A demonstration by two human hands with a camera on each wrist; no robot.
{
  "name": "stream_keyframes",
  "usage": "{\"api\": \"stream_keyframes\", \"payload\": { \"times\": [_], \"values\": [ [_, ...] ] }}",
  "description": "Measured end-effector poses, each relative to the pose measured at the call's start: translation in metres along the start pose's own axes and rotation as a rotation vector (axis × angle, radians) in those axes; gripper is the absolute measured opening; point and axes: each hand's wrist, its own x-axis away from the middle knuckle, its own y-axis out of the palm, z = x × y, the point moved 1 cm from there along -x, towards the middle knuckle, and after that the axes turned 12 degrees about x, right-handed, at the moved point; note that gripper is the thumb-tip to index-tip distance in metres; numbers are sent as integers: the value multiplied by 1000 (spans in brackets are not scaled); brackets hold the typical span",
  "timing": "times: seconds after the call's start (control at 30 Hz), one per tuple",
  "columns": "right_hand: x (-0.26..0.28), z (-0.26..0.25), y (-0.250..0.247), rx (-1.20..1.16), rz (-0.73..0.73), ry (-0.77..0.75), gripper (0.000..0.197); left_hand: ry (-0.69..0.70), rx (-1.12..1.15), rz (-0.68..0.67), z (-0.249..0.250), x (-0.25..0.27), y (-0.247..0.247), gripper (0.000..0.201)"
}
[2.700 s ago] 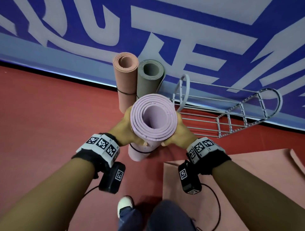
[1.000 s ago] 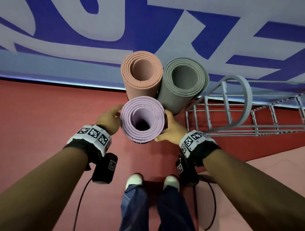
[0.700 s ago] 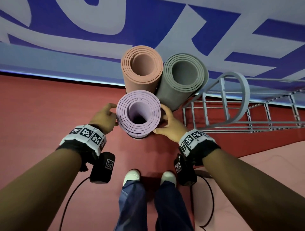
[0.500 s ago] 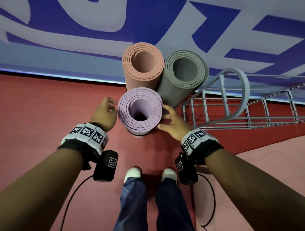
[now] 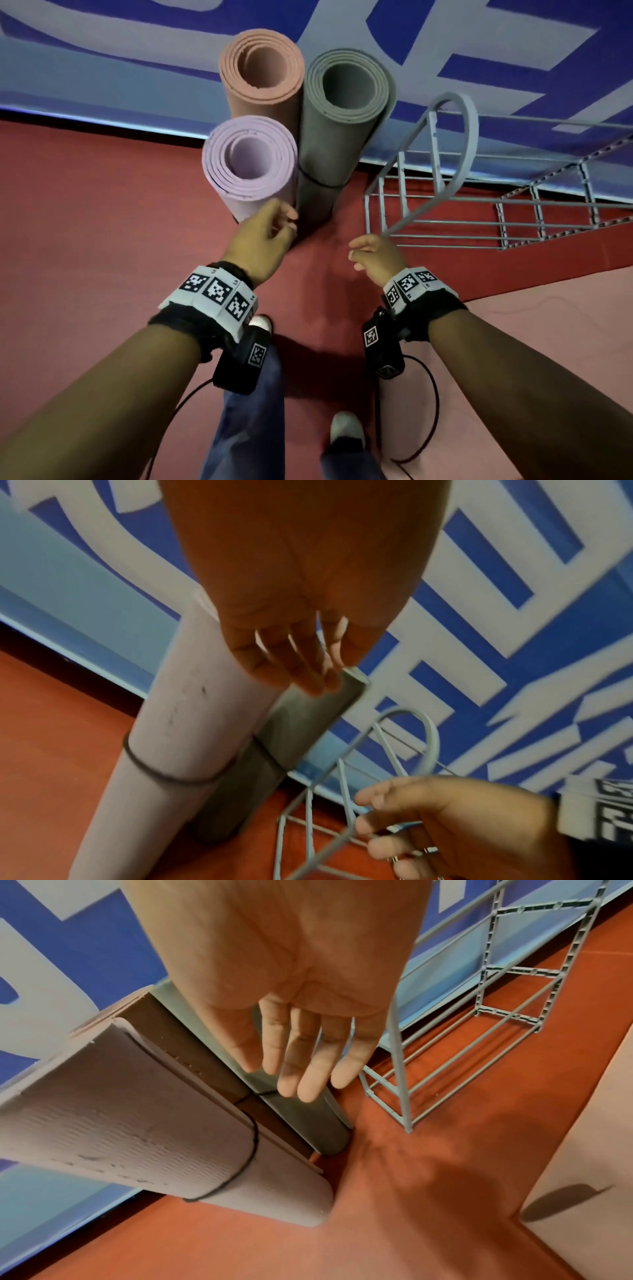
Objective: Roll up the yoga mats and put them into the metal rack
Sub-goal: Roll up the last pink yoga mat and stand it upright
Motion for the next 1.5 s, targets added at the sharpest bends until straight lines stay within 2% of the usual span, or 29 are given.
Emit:
{"api": "stream_keyframes", "payload": {
  "times": [0.1,0.17,0.27,0.33,0.43,0.67,0.83,1.0,1.13,1.23,1.4,1.5],
  "values": [
    [19,56,-1,36,-7,12,13,-154,-81,-162,-20,38,52,18],
    [34,93,-2,62,-14,26,11,-267,-80,-203,-31,64,80,17],
    [62,140,-5,71,-34,81,20,-336,-57,-161,-45,104,109,13],
    [84,164,-7,92,-69,101,9,-363,-59,-144,-52,129,121,13],
    [112,192,-1,94,-57,113,10,-416,-58,-126,-63,159,133,12],
    [165,245,32,31,-56,151,14,-471,-48,-103,-97,231,159,10],
    [201,290,57,61,-29,177,20,-434,-17,-111,-119,301,175,10],
    [247,338,86,-31,-21,221,20,-451,-40,-120,-143,372,186,12],
    [290,377,100,-42,-54,249,21,-493,-109,-112,-157,393,205,12],
    [303,406,96,-4,-28,268,24,-496,-119,-129,-164,395,233,12],
    [298,453,80,110,-29,287,17,-484,-237,-212,-187,397,292,18],
    [288,494,77,114,-44,277,22,-514,-284,-239,-205,399,332,19]
  ]
}}
